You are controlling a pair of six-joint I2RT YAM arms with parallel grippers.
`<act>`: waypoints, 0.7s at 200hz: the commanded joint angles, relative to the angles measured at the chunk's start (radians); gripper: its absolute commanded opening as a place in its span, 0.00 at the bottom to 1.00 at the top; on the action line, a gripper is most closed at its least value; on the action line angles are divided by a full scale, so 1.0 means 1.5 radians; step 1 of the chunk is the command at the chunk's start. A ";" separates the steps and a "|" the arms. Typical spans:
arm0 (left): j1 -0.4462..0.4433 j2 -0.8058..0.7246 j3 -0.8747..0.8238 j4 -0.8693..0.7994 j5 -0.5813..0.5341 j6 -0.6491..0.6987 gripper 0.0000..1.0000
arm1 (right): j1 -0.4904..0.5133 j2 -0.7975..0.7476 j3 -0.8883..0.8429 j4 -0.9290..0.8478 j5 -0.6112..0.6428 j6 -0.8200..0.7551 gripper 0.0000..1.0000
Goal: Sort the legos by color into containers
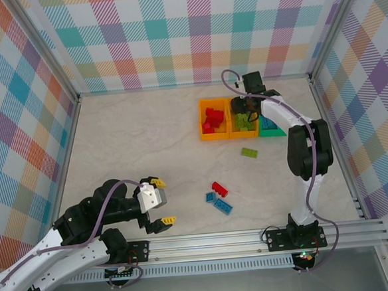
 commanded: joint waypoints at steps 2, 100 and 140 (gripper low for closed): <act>0.007 -0.007 -0.007 -0.006 -0.006 0.012 1.00 | -0.003 -0.016 0.016 -0.021 -0.048 0.038 0.56; 0.008 -0.003 -0.006 -0.006 0.003 0.014 1.00 | -0.003 -0.448 -0.446 0.118 -0.068 0.271 0.77; 0.008 0.004 -0.005 -0.006 0.012 0.012 1.00 | -0.004 -0.494 -0.557 0.108 -0.074 0.304 0.81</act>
